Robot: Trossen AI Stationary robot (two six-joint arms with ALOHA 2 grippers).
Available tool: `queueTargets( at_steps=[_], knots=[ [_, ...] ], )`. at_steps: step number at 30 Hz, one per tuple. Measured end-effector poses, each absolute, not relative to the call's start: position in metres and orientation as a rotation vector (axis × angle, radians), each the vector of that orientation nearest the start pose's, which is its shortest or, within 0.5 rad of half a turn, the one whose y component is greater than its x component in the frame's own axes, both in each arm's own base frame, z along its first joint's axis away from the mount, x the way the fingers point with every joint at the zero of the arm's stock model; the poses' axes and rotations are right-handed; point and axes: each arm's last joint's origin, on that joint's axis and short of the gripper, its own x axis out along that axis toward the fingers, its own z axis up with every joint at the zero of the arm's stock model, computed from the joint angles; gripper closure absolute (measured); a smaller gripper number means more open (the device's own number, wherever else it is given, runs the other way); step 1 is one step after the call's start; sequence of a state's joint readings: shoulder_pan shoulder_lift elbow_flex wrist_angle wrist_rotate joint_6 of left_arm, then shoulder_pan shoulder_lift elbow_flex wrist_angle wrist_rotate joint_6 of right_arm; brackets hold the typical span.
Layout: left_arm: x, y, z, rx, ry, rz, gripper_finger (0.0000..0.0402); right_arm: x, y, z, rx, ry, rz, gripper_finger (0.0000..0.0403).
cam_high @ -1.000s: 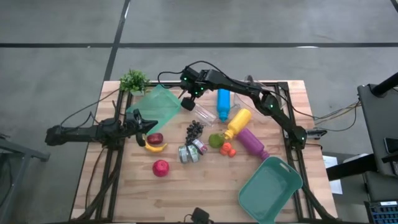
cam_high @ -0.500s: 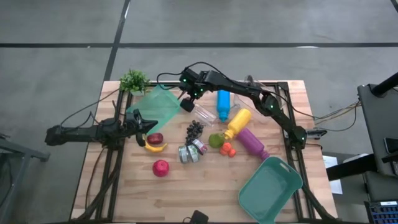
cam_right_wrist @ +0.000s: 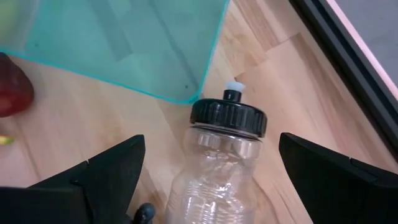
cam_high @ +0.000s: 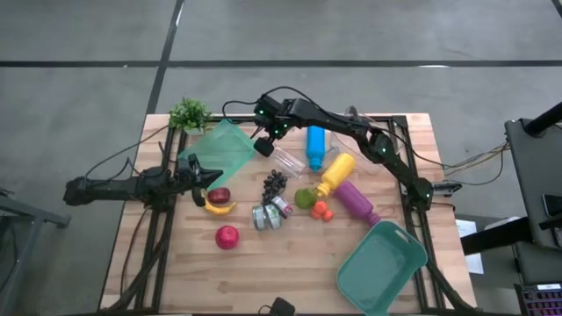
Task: Pick & Place Food Item
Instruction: Put the transparent water bottle into the transparent bin
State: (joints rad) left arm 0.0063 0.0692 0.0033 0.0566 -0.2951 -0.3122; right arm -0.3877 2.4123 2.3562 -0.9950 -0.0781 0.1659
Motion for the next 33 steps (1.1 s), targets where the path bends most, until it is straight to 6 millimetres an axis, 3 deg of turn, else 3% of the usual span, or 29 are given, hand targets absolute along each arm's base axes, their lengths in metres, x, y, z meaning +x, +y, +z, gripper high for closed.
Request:
queueTargets(
  at_steps=[33],
  knots=[
    [0.1004,0.009,0.1646,-0.309,-0.038,0.3,0.04,0.4737,-0.19,0.2406,0.407,1.03,-0.333,0.0034]
  ],
)
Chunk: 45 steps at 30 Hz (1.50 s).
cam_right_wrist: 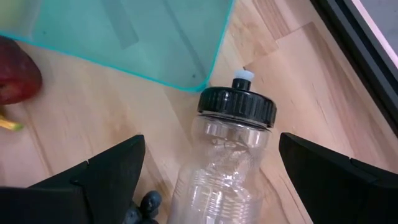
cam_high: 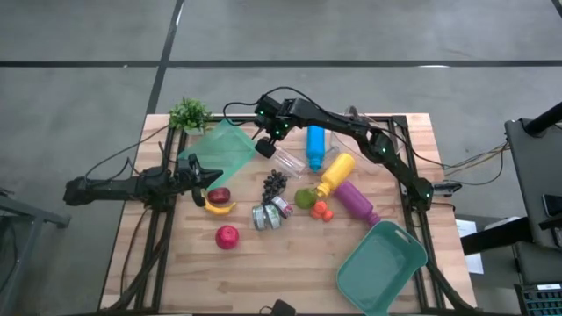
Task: Pick & Place Food Item
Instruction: Put the transparent water bottle into the transparent bin
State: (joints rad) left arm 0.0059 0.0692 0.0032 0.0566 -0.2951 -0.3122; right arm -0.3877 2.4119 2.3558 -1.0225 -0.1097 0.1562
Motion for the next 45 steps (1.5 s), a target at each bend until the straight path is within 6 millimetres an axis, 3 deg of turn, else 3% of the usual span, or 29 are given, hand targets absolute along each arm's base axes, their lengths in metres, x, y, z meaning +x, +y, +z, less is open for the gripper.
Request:
queueTargets(
  at_steps=[29,35,45],
  knots=[
    [0.1,0.009,0.165,-0.309,-0.038,0.3,0.04,0.481,-0.186,0.243,0.387,0.975,-0.272,0.0034],
    [0.1,0.009,0.165,-0.309,-0.038,0.3,0.04,0.481,-0.19,0.237,0.449,0.972,-0.297,0.0008],
    [0.1,0.009,0.165,-0.309,-0.038,0.3,0.04,0.482,-0.192,0.231,0.402,0.985,-0.32,0.0006]
  ],
)
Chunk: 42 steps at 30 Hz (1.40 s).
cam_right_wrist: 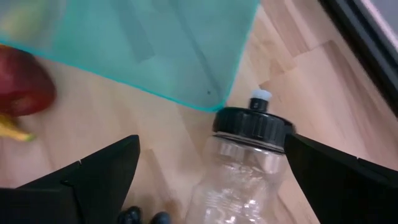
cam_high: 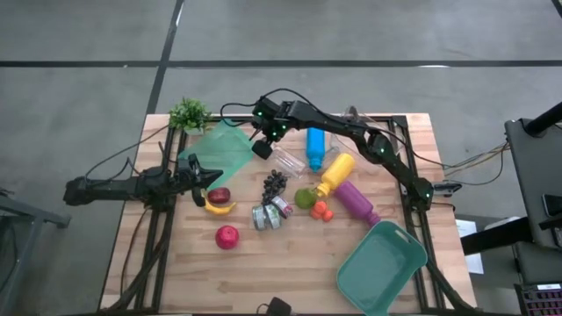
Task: Pick & Place Food Item
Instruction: Put the transparent water bottle into the transparent bin
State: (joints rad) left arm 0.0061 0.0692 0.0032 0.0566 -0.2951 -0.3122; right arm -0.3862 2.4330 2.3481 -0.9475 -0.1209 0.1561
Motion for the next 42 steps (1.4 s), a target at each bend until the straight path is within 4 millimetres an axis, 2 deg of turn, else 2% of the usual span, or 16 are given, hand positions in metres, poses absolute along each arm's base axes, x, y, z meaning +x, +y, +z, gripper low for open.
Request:
queueTargets(
  at_steps=[7,18,33,39,42],
  knots=[
    [0.1,0.009,0.165,-0.309,-0.038,0.3,0.04,0.481,-0.195,0.231,0.358,0.99,-0.411,0.0005],
    [0.1,0.009,0.165,-0.309,-0.038,0.3,0.04,0.482,-0.198,0.229,0.35,0.983,-0.413,0.0005],
    [0.1,0.009,0.165,-0.309,-0.038,0.3,0.04,0.493,-0.198,0.19,0.336,1.046,-0.437,0.0005],
    [0.1,0.009,0.165,-0.309,-0.038,0.3,0.04,0.495,-0.198,0.188,0.25,1.045,-0.471,0.0005],
    [0.1,0.009,0.165,-0.309,-0.038,0.3,0.04,0.496,-0.198,0.182,0.228,1.063,-0.459,0.0005]
  ],
)
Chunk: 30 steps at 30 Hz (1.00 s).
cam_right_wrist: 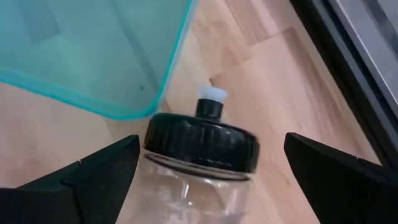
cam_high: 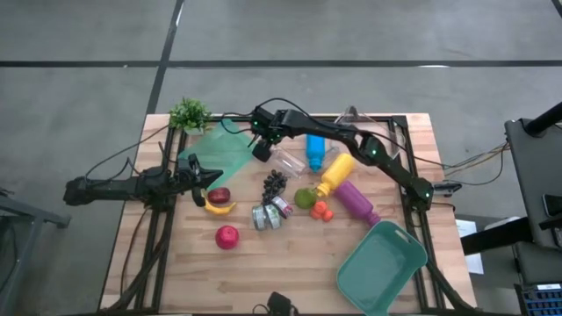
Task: Pick & Place Food Item
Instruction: Put the transparent water bottle into the transparent bin
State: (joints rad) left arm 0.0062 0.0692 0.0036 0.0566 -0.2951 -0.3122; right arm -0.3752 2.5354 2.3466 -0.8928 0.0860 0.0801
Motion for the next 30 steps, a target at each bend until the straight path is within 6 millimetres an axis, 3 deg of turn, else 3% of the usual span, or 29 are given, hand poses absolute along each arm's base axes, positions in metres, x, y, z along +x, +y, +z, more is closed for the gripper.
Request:
queueTargets(
  at_steps=[30],
  knots=[
    [0.1004,0.009,0.1646,-0.309,-0.038,0.3,0.04,0.4907,-0.1982,0.1755,0.214,1.137,-0.47,0.0006]
  ],
)
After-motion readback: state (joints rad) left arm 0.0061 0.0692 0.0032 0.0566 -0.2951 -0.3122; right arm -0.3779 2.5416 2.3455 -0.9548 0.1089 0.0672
